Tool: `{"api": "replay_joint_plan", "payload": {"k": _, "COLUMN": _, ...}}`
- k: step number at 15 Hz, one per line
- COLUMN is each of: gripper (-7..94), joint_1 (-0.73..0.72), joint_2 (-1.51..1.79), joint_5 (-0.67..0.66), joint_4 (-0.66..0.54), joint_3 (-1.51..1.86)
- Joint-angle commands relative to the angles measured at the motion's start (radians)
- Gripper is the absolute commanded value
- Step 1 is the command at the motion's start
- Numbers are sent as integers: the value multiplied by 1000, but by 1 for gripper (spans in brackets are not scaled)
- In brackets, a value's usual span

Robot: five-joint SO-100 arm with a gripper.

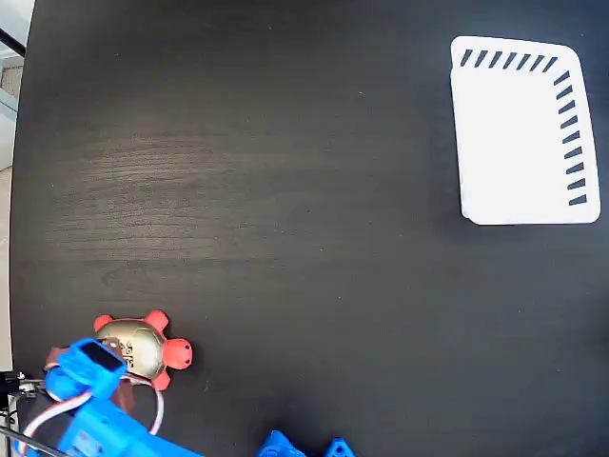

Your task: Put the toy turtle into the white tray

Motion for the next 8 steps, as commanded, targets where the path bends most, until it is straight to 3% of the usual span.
{"api": "replay_joint_plan", "payload": {"k": 1, "gripper": 17, "joint_1": -15, "joint_2": -18, "joint_5": 17, "joint_4": 28, "joint_3": -97}}
{"api": "replay_joint_plan", "payload": {"k": 4, "gripper": 45, "joint_1": -14, "joint_2": -87, "joint_5": 5, "joint_4": 15, "joint_3": -97}}
{"api": "replay_joint_plan", "payload": {"k": 8, "gripper": 50, "joint_1": -54, "joint_2": -123, "joint_5": 51, "joint_4": 6, "joint_3": -97}}
